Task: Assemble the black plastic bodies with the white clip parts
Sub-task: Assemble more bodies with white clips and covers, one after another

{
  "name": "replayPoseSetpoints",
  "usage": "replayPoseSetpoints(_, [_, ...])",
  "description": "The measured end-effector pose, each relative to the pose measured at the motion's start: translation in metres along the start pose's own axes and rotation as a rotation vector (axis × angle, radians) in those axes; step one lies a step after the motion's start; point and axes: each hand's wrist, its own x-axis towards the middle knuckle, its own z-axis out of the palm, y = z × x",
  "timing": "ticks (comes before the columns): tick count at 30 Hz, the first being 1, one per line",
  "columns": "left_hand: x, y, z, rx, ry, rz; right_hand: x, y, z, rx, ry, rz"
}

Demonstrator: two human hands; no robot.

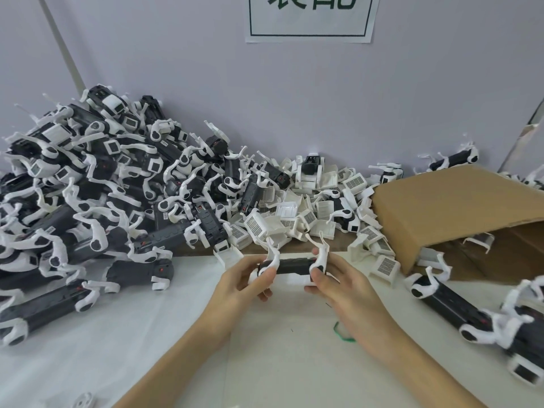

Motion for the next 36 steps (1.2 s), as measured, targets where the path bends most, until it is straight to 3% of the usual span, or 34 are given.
replayPoseSetpoints(4, [-0.001,0.001,-0.001,0.025,-0.011,0.011,-0.002,-0.008,-0.001,-0.115,0.006,-0.032])
replayPoseSetpoints(12, [-0.003,0.003,0.009,0.072,-0.046,-0.072,-0.001,-0.013,0.004,0.012,0.125,0.062])
replayPoseSetpoints(19, [0.000,0.000,0.007,0.061,-0.013,-0.050,-0.001,-0.019,0.000,0.055,0.079,0.178])
replayPoseSetpoints(23, [0.003,-0.003,0.008,-0.080,0.027,-0.034,0.020,-0.056,-0.024,0.510,0.152,0.340])
replayPoseSetpoints(26, [0.005,-0.004,0.006,-0.065,-0.006,-0.046,0.041,-0.099,-0.059,1.077,0.040,0.126])
replayPoseSetpoints(28, [0.005,-0.005,0.005,-0.020,-0.032,-0.052,0.051,-0.115,-0.075,1.292,-0.105,-0.050])
replayPoseSetpoints(30, [0.004,-0.004,0.006,0.036,-0.044,-0.058,0.058,-0.116,-0.079,1.196,-0.100,-0.057])
replayPoseSetpoints(33, [0.004,-0.005,0.008,0.094,0.003,-0.038,0.069,-0.101,-0.066,0.813,0.028,0.074])
replayPoseSetpoints(36, [0.006,-0.013,0.005,0.474,0.262,0.217,0.073,-0.081,-0.049,0.631,0.036,0.185])
